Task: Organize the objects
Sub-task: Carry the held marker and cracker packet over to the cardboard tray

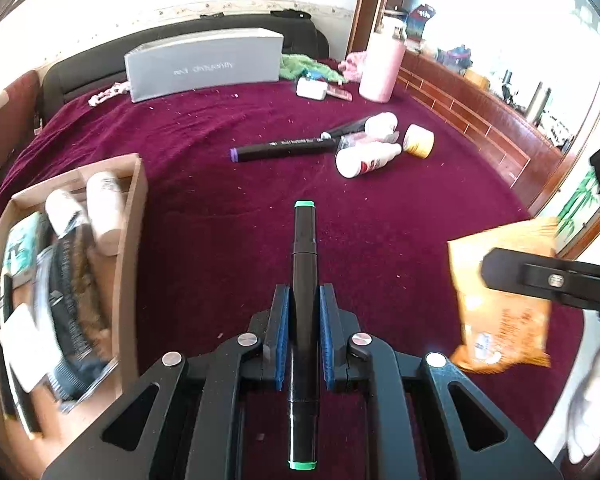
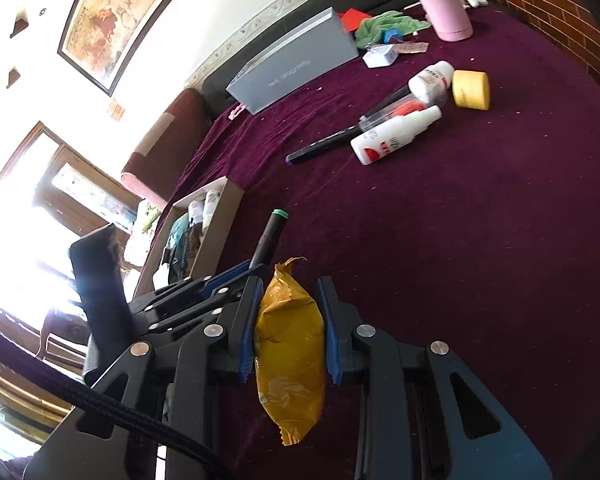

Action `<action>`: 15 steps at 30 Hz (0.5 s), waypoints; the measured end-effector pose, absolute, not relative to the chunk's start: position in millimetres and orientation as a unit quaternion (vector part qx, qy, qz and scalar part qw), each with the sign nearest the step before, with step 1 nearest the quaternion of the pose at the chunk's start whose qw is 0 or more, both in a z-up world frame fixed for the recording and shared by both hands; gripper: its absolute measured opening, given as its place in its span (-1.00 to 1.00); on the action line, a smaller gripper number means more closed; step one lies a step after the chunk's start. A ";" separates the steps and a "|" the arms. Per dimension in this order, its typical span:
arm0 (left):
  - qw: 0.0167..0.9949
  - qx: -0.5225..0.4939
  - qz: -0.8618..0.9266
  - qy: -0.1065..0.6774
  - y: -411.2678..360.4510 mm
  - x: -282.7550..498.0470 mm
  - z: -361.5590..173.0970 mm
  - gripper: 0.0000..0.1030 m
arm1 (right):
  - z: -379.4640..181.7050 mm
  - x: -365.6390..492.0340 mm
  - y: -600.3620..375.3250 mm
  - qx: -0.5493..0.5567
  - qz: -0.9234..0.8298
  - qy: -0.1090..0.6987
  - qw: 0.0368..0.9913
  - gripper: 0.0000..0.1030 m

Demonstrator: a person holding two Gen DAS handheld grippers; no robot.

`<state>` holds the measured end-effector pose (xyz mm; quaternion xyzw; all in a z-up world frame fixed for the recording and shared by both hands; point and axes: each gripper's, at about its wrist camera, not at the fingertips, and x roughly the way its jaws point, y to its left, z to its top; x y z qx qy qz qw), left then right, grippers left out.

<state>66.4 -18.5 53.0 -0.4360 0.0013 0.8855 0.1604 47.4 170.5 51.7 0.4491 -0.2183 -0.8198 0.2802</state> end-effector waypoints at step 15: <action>0.090 -0.395 0.911 -0.078 -149.5 126.1 87.6 -0.78 | 76.9 56.1 92.0 0.459 -0.801 -0.169 0.345 -0.50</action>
